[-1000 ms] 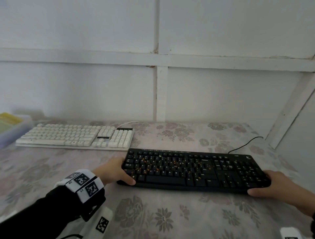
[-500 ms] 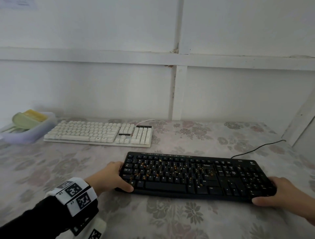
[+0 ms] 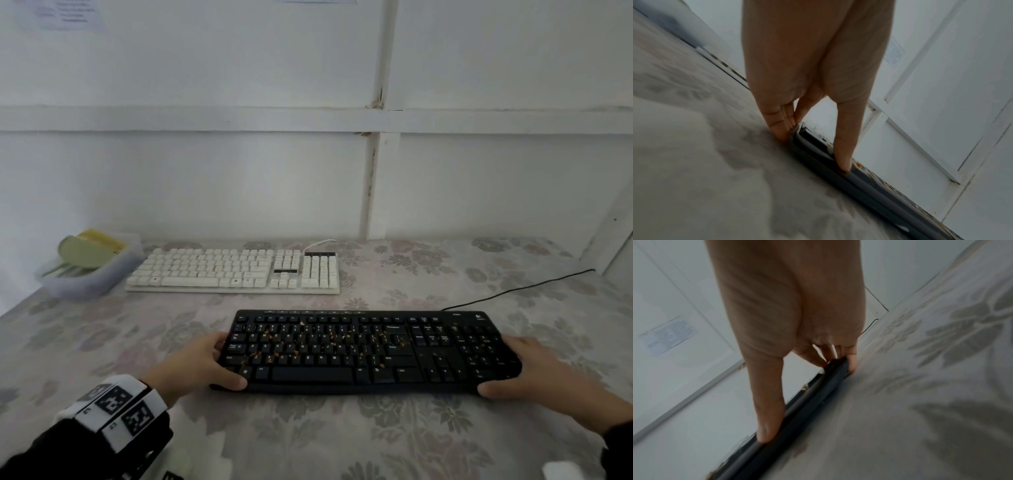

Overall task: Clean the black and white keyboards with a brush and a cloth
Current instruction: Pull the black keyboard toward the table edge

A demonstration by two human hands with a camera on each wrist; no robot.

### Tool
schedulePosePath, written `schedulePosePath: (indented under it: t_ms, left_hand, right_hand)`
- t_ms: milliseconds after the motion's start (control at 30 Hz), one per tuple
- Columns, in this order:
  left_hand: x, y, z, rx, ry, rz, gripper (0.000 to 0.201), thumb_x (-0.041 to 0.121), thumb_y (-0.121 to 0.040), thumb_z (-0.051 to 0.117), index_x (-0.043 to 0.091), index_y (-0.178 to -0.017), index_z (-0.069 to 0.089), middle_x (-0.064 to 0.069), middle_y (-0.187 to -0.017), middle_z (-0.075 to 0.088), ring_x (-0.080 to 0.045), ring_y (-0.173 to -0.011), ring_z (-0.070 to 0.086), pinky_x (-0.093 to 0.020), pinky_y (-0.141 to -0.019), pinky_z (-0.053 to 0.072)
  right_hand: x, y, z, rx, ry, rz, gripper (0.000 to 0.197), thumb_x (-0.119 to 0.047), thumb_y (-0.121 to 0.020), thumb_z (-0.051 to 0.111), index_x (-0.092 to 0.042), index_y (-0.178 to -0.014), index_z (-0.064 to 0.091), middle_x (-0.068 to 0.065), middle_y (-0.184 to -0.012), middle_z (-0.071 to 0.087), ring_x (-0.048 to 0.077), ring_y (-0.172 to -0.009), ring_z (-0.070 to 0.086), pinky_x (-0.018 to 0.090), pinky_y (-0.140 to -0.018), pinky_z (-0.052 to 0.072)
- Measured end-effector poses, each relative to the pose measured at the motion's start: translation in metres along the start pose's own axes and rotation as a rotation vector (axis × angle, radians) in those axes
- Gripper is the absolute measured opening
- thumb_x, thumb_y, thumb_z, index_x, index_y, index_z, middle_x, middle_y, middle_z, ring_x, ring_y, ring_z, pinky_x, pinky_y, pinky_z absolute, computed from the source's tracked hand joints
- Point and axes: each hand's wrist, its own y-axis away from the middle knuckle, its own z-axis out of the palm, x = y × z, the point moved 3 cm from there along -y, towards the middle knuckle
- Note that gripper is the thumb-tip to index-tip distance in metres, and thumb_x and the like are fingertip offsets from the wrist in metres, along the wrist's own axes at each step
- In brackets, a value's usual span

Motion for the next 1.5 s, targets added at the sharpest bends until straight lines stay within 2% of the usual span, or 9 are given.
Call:
schedulePosePath:
  t_ms: [67,200,433,567,767,900,1000,1233,1500]
  left_hand:
    - [-0.002,0.003,-0.008,-0.011,0.024,0.008,0.052,-0.014,-0.065,0.077,0.022,-0.097,0.058,-0.005,-0.091,0.067,-0.015,-0.083,0.063,-0.019,-0.061,0.047]
    - [-0.011,0.004,-0.028,-0.011,0.062,0.014,0.065,-0.003,-0.047,0.082,0.011,-0.107,0.061,-0.010,-0.097,0.070,-0.022,-0.089,0.066,-0.022,-0.065,0.049]
    - [-0.019,-0.009,-0.039,-0.029,-0.038,0.054,0.066,0.009,-0.051,0.090,0.014,-0.110,0.061,-0.005,-0.103,0.070,-0.019,-0.096,0.066,-0.031,-0.081,0.054]
    - [-0.015,-0.011,-0.035,-0.031,-0.078,0.080,0.053,0.003,-0.057,0.087,0.016,-0.104,0.066,-0.003,-0.098,0.073,-0.020,-0.096,0.067,-0.036,-0.087,0.054]
    - [-0.013,-0.016,-0.035,-0.010,-0.187,0.071,0.046,0.005,-0.064,0.085,0.021,-0.101,0.064,0.002,-0.097,0.070,-0.017,-0.095,0.064,-0.033,-0.086,0.052]
    - [-0.009,-0.016,-0.035,0.014,-0.411,0.065,0.081,0.040,-0.058,0.085,0.022,-0.130,0.051,0.000,-0.127,0.052,-0.018,-0.111,0.055,-0.036,-0.099,0.046]
    - [-0.001,-0.009,-0.033,0.116,-0.475,0.100,0.081,0.039,-0.078,0.075,0.019,-0.144,0.034,-0.005,-0.141,0.036,-0.022,-0.125,0.044,-0.033,-0.105,0.039]
    - [-0.006,0.009,-0.054,0.305,-0.287,0.212,0.062,0.028,-0.085,0.069,0.017,-0.139,0.041,-0.005,-0.140,0.045,-0.020,-0.124,0.046,-0.035,-0.102,0.039]
    - [-0.050,0.010,-0.122,0.388,-0.099,0.150,0.047,0.023,-0.088,0.066,0.016,-0.132,0.050,-0.007,-0.135,0.050,-0.022,-0.123,0.048,-0.036,-0.097,0.040]
  right_hand:
    - [-0.010,0.001,0.008,0.015,0.004,-0.016,0.095,-0.058,-0.031,0.089,-0.029,-0.114,0.055,-0.003,-0.115,0.047,0.012,-0.105,0.046,0.027,-0.082,0.038]
    - [-0.025,-0.002,0.023,0.036,0.012,-0.035,0.095,-0.065,-0.030,0.085,-0.031,-0.114,0.054,-0.004,-0.114,0.050,0.012,-0.105,0.048,0.029,-0.084,0.040]
    - [-0.021,-0.003,0.029,0.064,-0.018,-0.014,0.101,-0.070,-0.024,0.083,-0.026,-0.112,0.060,-0.002,-0.115,0.059,0.014,-0.102,0.058,0.037,-0.090,0.048]
    - [-0.015,-0.003,0.027,0.068,-0.020,0.011,0.105,-0.077,-0.020,0.079,-0.029,-0.111,0.060,-0.003,-0.113,0.060,0.015,-0.101,0.059,0.038,-0.089,0.049]
    - [-0.029,-0.002,0.024,0.053,0.116,0.071,0.063,-0.041,-0.059,0.086,-0.021,-0.109,0.057,0.002,-0.113,0.055,0.017,-0.099,0.055,0.036,-0.087,0.047]
    - [-0.054,-0.001,0.025,0.027,0.197,0.049,0.081,-0.058,-0.056,0.081,-0.018,-0.120,0.051,0.001,-0.120,0.047,0.018,-0.109,0.049,0.030,-0.088,0.043]
    - [-0.081,0.000,0.029,0.050,0.210,-0.018,0.062,-0.037,-0.081,0.071,-0.010,-0.131,0.046,0.006,-0.131,0.044,0.020,-0.116,0.046,0.028,-0.093,0.039]
    - [-0.160,-0.004,0.063,-0.015,0.133,-0.255,0.069,-0.040,-0.087,0.064,-0.018,-0.144,0.034,-0.002,-0.147,0.037,0.012,-0.133,0.036,0.025,-0.106,0.030]
    - [-0.273,-0.016,0.144,-0.175,0.117,-0.471,0.063,-0.044,-0.088,0.061,-0.024,-0.143,0.036,-0.008,-0.146,0.039,0.010,-0.130,0.039,0.022,-0.102,0.033]
